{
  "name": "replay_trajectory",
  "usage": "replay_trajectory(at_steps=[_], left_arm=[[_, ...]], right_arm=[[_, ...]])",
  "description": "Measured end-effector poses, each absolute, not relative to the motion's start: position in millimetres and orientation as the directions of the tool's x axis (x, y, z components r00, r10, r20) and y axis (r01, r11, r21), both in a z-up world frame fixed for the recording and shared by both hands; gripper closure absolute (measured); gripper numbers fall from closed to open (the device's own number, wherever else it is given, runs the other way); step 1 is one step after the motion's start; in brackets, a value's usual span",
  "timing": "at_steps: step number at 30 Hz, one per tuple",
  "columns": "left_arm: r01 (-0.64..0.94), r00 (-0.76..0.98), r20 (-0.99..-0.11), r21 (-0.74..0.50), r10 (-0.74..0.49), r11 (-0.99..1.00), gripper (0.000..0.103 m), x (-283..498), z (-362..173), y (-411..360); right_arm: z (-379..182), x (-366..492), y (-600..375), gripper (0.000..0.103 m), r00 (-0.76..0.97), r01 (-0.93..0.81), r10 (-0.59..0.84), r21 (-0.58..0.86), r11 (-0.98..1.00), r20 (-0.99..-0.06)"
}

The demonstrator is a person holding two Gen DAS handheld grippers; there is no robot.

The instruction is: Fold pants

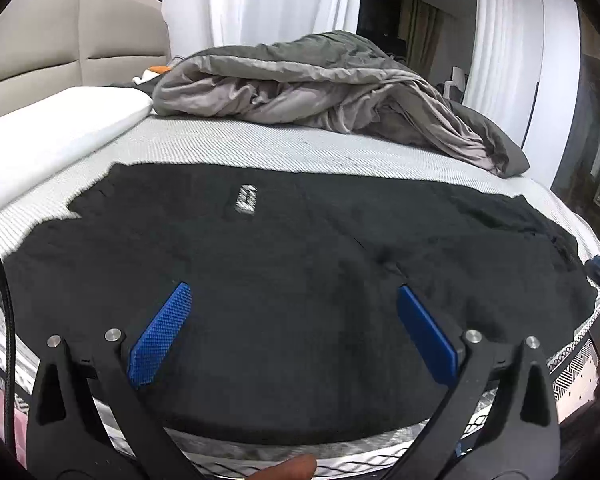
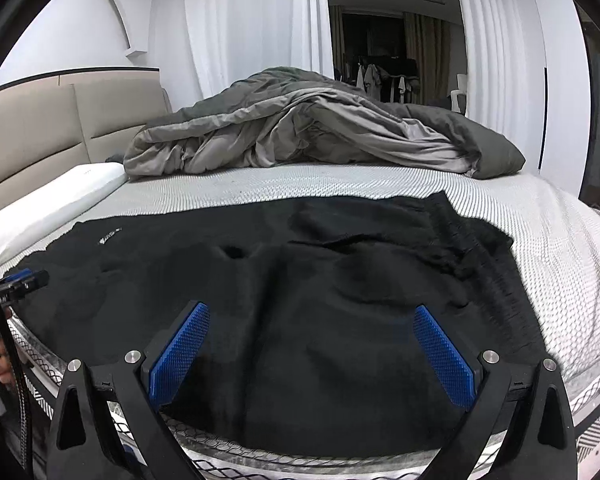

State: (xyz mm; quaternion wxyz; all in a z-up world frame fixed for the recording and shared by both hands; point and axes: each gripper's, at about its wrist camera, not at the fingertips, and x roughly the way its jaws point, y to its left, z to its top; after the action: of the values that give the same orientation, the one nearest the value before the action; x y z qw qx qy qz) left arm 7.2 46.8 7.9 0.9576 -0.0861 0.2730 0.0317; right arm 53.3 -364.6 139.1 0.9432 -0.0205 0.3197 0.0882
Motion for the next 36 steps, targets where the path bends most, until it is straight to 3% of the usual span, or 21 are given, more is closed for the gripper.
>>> replay_trajectory(at_steps=[6,12,14,16,23,33,34,36], left_arm=[[-0.186,0.836,-0.537,-0.081,0.114,0.979,0.001,21,46,112],[-0.258,0.831,-0.539,-0.151,0.139,0.954,0.001,42,82,199],[-0.284,0.819,-0.555,-0.167,0.148,0.944,0.001,53,87,228],[-0.305,0.802,-0.577,-0.174,0.154,0.936,0.001,67,88,254],[-0.361,0.700,-0.694,-0.143,0.167,0.922,0.023,131,64,326],[-0.322,0.509,-0.855,-0.082,0.099,0.943,0.028,227,1,350],[-0.315,0.495,-0.864,-0.080,0.092,0.946,0.030,234,-5,344],[-0.297,0.464,-0.883,-0.078,0.073,0.952,0.044,248,-17,340]], right_arm=[[166,83,-408,0.000,0.759,-0.189,0.222,0.119,0.975,-0.612],[173,153,-449,0.000,0.676,-0.132,0.229,0.190,0.973,-0.700],[171,180,-465,0.004,0.642,-0.098,0.243,0.237,0.967,-0.727],[168,206,-480,0.014,0.620,-0.070,0.258,0.276,0.959,-0.741],[145,285,-508,0.020,0.545,0.004,0.305,0.366,0.930,-0.781],[111,341,-541,0.020,0.504,0.131,0.299,0.414,0.901,-0.810],[108,346,-544,0.021,0.499,0.143,0.292,0.410,0.901,-0.816],[103,353,-546,0.022,0.490,0.155,0.287,0.405,0.901,-0.824]])
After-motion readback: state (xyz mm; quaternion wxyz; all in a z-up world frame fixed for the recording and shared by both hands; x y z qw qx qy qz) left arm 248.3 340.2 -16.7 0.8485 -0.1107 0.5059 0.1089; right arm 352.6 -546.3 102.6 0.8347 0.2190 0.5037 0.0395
